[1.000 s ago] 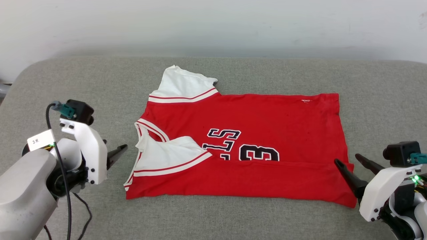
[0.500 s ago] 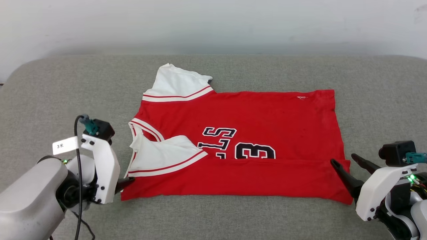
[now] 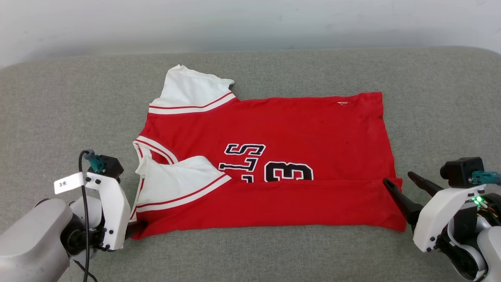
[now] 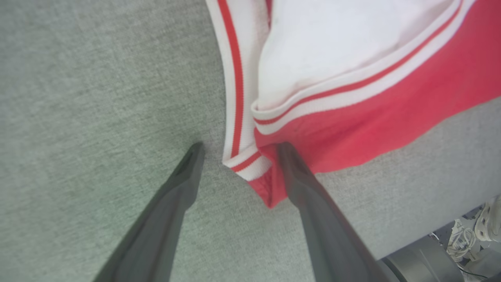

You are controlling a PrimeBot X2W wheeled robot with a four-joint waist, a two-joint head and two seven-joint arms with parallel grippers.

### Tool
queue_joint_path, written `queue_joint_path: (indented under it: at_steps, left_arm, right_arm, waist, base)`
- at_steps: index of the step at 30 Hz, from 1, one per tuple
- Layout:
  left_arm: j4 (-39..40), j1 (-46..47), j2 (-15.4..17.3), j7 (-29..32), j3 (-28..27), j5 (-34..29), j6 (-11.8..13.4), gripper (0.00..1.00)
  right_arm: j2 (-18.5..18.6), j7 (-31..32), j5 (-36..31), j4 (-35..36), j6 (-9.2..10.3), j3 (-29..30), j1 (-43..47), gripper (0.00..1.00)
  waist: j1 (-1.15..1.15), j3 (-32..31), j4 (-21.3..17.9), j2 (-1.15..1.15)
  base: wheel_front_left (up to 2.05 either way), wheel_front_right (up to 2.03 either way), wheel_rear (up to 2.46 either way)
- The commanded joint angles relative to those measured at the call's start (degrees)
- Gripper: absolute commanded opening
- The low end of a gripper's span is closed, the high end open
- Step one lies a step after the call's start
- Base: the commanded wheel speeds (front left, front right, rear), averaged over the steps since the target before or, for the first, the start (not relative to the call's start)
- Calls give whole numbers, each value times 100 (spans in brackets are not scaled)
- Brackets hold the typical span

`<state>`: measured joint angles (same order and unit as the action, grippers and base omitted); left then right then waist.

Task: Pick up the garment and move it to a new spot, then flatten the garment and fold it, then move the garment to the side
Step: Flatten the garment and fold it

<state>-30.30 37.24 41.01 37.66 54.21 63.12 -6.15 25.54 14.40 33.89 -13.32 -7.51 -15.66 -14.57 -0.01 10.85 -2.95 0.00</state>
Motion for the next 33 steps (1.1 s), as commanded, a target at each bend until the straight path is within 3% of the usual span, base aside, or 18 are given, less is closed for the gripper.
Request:
queue_joint_path:
  at_steps: [1, 3, 4, 5, 10, 11, 20, 26, 33]
  left_arm:
    - [-126, -306, -171, 44, 160, 12, -11, 100]
    - [-181, -405, -238, 59, 170, 123, -30, 96]
    - [-196, -430, -261, 51, 188, 149, -53, 20]
    - [-211, -442, -274, 29, 209, 157, -70, 0]
    - [-79, -247, -170, -391, 3, 247, -116, 0]
    - [72, -161, -75, -570, -90, 252, -124, 0]
    - [599, -126, 113, -912, -173, 207, -124, 0]
    - [866, -113, 185, -955, -152, 129, -91, 0]
    - [1047, 19, 171, -974, -131, 16, -42, 0]
  right_arm:
    - [0, -24, 44, -6, 5, -15, -80, 100]
    - [24, -14, 62, -18, 5, -33, -96, 100]
    - [42, -4, 68, -22, 5, -31, -103, 100]
    - [63, 9, 72, -19, 5, -25, -119, 100]
    - [328, 211, 23, 136, 5, -30, -253, 100]
    - [540, 544, 69, 259, 5, -113, -321, 100]
    - [1213, 2214, 423, 667, 6, -505, -317, 100]
    - [1240, 3017, 528, 631, 6, -603, -413, 100]
    - [1003, 3382, 415, 271, 6, -751, -591, 100]
  waist:
    - [1, 4, -17, 0]
    - [1, -4, -37, 0]
    - [1, -15, -41, 0]
    - [1, -25, -43, 0]
    - [1, -199, 22, 0]
    - [1, -253, 67, 0]
    - [1, -274, 201, 0]
    - [1, -183, 284, 0]
    - [1, -4, 401, 0]
  base:
    - [0, 0, 0]
    - [0, 0, 0]
    - [0, 0, 0]
    - [0, 0, 0]
    - [0, 0, 0]
    - [0, 0, 0]
    - [0, 0, 0]
    - [0, 0, 0]
    - [0, 0, 0]
